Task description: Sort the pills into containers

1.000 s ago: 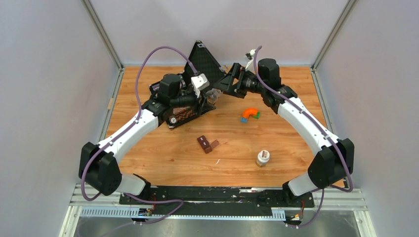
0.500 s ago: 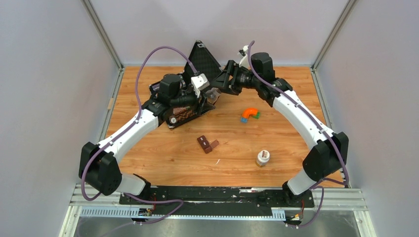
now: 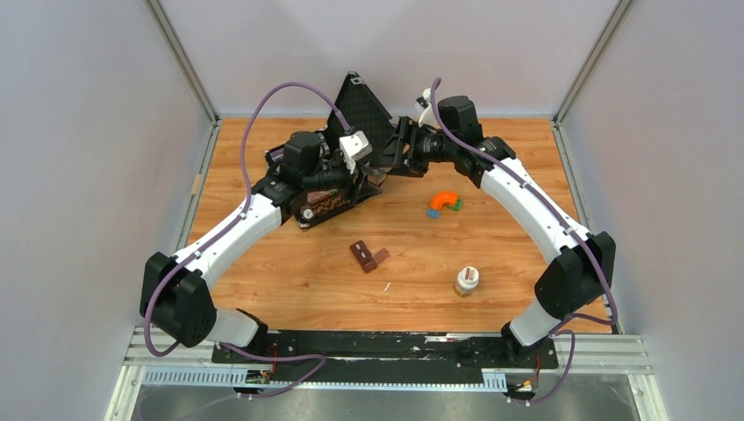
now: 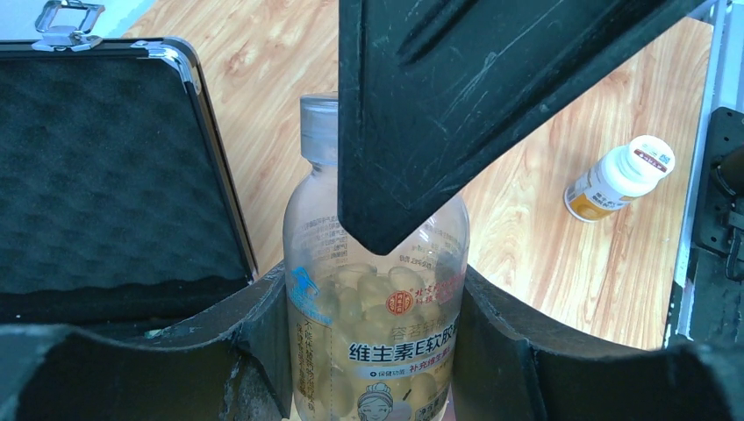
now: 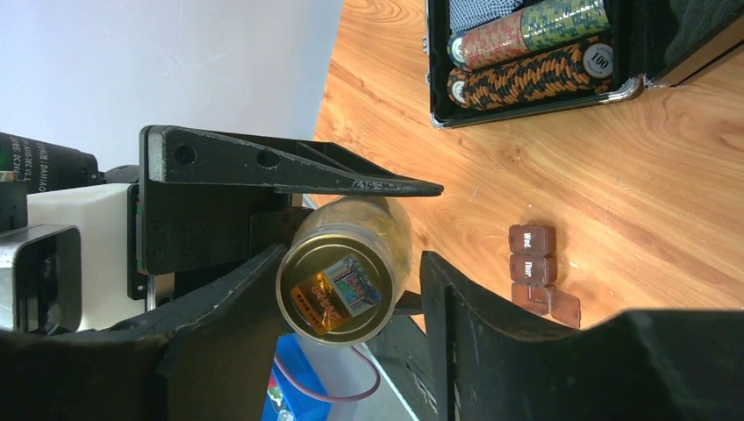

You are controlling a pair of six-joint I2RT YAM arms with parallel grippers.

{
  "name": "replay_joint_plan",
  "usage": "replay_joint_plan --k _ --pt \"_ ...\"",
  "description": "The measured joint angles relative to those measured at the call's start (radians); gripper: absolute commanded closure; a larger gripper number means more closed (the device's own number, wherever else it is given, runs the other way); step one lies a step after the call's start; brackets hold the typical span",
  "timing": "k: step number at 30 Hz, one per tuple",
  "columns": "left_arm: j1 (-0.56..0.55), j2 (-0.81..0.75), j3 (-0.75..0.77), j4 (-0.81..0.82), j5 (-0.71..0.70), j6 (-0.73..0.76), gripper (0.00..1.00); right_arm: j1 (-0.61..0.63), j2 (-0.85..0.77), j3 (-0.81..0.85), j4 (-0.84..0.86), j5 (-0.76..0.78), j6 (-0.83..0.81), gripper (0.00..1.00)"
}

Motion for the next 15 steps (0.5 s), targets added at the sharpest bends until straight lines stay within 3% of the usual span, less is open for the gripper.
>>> replay_joint_plan --k 9,15 --pt "0.0 0.002 0.0 -0.005 0.005 -0.007 1.0 -0.002 -0.026 -0.024 -0.014 0.038 -0.031 0.24" --pt "0.0 0.002 0.0 -0.004 0.011 -0.018 1.0 -0.03 -0.084 -0.112 0.029 0.024 -0.037 0.19"
